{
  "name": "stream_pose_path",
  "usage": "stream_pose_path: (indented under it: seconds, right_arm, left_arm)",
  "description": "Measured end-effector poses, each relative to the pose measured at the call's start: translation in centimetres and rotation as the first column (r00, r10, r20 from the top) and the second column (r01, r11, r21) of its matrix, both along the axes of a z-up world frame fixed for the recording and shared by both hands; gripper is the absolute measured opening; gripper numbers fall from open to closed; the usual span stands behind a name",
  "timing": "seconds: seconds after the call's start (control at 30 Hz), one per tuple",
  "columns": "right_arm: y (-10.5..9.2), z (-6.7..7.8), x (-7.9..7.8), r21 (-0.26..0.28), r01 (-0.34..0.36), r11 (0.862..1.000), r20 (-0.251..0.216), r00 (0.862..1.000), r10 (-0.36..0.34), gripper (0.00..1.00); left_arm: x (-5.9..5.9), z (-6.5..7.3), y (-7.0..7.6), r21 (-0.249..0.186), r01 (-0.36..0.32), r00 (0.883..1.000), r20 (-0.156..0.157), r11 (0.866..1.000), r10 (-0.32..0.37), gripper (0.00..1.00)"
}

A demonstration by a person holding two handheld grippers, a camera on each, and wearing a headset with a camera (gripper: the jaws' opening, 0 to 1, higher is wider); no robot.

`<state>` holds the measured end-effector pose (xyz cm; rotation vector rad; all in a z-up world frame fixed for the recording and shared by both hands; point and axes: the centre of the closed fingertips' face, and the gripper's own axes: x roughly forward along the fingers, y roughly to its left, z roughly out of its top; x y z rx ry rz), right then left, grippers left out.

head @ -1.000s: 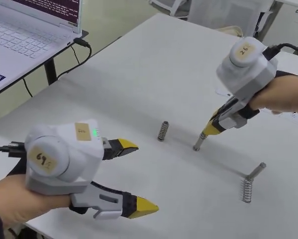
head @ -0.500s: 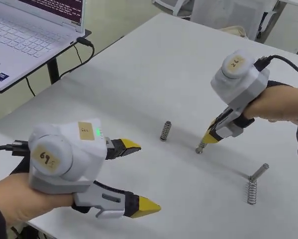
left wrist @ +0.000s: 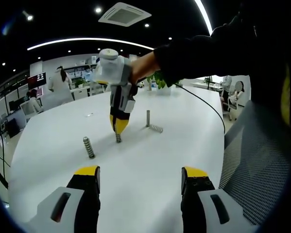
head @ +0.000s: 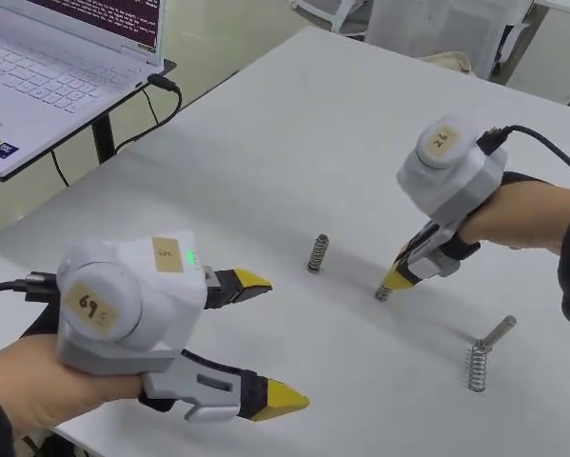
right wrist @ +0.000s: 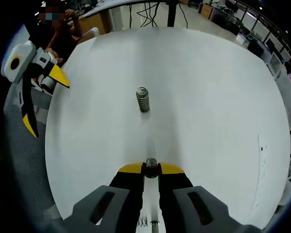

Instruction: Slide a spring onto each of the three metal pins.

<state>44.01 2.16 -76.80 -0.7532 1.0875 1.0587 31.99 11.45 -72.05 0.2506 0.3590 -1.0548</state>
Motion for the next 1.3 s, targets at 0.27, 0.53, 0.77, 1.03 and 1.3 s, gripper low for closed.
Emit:
stream_pose_path:
  seconds: [0.27,0.53,0.77,1.03,1.3]
  right_arm:
    - [0.1,-0.1,-0.1,0.005,0.004,1.0,-0.002,1.0,-0.004,0.08]
    - [0.3,-0.1,-0.3,0.011,-0.007,1.0,0.005,1.0,0.007,0.12]
    - [0.2,0.3,-0.1,0.021,-0.005,1.0,0.018,1.0,0.005,0.19]
    - [0.0,0.9,0.0,0.042,0.008,0.999,0.04,0.999,-0.01,0.26]
    - [-0.1,2.1,0.2,0.062,0.018,0.998,0.073,0.997,-0.022,0.27]
  left_arm:
    - [0.0,0.0,0.0,0.0,0.002,1.0,-0.001,1.0,-0.002,0.64]
    - [0.0,0.0,0.1,0.0,0.001,1.0,0.0,1.0,-0.001,0.64]
    - [0.0,0.0,0.1,0.002,0.002,1.0,0.001,1.0,-0.002,0.64]
    - [0.1,0.2,0.0,0.005,0.005,1.0,0.005,1.0,-0.005,0.64]
    - [0.2,0.5,-0.1,0.008,0.01,1.0,0.014,1.0,-0.01,0.64]
